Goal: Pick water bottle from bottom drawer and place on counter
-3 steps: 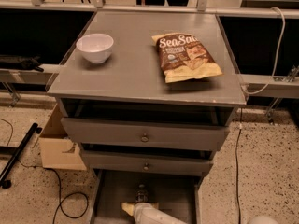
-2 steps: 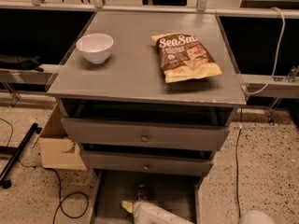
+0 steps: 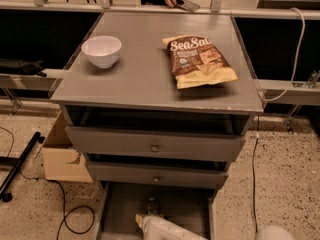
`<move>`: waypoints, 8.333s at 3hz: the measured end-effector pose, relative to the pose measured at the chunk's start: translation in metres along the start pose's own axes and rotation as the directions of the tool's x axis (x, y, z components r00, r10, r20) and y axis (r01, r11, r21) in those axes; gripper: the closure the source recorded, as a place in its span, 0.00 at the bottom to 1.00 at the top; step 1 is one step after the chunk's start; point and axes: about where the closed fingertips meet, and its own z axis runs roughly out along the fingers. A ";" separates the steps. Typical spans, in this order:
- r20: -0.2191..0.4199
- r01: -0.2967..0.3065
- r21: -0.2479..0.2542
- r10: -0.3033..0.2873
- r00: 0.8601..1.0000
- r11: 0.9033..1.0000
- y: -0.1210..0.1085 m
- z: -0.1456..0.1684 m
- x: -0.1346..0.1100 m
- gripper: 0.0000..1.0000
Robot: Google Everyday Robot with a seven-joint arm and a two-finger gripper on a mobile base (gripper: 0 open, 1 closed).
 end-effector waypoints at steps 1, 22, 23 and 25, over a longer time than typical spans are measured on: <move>0.000 0.000 0.000 0.000 1.000 1.000 0.000 0.000 0.000 0.48; 0.575 0.072 0.307 -0.245 0.780 0.949 -0.148 -0.382 -0.170 1.00; 0.651 0.002 0.330 -0.229 0.724 0.944 -0.172 -0.446 -0.193 1.00; 0.669 0.002 0.323 -0.230 0.707 0.946 -0.175 -0.455 -0.199 1.00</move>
Offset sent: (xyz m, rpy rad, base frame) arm 0.0000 0.0000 0.0000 0.0000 0.0000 0.0000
